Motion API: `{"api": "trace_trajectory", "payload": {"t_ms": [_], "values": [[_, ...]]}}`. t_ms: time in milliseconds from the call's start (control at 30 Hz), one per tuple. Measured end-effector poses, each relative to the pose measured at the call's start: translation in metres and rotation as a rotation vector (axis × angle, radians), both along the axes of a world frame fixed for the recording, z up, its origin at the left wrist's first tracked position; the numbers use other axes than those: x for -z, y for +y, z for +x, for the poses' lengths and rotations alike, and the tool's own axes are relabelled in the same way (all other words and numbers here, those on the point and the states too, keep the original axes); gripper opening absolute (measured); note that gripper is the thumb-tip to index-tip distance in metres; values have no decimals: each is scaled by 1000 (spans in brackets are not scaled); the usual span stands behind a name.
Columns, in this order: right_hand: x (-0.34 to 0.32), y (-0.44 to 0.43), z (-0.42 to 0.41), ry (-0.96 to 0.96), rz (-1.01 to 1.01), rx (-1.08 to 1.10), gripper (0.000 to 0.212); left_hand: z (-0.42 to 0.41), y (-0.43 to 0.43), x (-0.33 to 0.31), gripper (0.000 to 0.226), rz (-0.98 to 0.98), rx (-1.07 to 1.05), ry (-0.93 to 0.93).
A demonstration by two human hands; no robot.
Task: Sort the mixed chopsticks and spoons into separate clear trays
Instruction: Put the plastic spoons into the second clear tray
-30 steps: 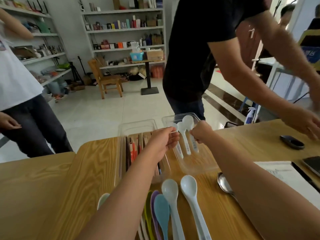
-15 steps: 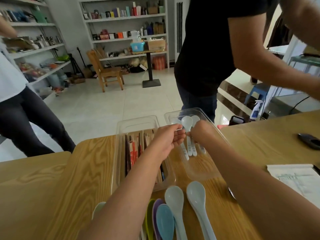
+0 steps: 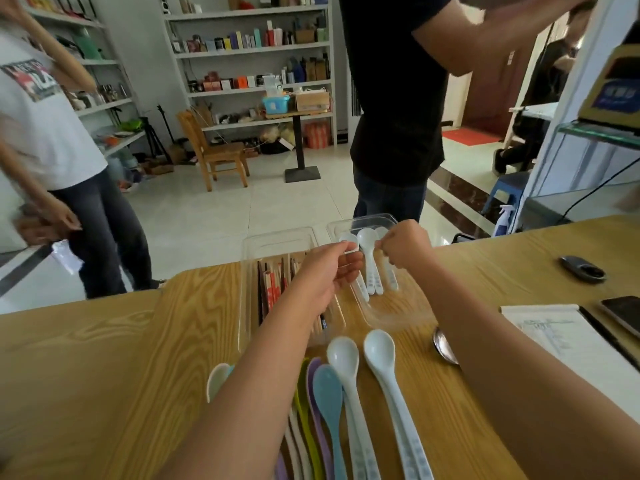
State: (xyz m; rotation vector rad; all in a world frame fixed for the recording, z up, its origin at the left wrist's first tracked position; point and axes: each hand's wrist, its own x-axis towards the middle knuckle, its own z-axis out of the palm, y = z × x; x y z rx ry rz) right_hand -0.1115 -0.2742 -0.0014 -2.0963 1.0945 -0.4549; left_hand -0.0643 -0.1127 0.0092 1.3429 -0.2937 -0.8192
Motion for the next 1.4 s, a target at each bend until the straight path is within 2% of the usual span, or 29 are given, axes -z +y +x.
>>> {"api": "trace_trajectory", "payload": {"t_ms": [133, 300, 467, 733, 1000, 1167, 1400], "values": [[0, 49, -68, -58, 89, -26, 22, -41, 41, 7, 24, -45, -1, 11], [33, 108, -146, -88, 220, -51, 17, -105, 92, 38, 20, -87, -20, 80], [68, 140, -187, -56, 208, -33, 19, -147, 126, 72, 21, -18, -28, 100], [78, 160, -186, 20, 167, -34, 16, -156, 136, 72, 24, -11, -60, 134], [88, 159, -177, 94, 163, -15, 24, -156, 135, 67, 23, -22, -59, 121], [88, 158, -175, 131, 145, -27, 20, -156, 133, 67, 22, -20, -53, 125], [87, 157, -182, 96, 156, -18, 22, -156, 129, 70, 24, -13, -41, 128]]}}
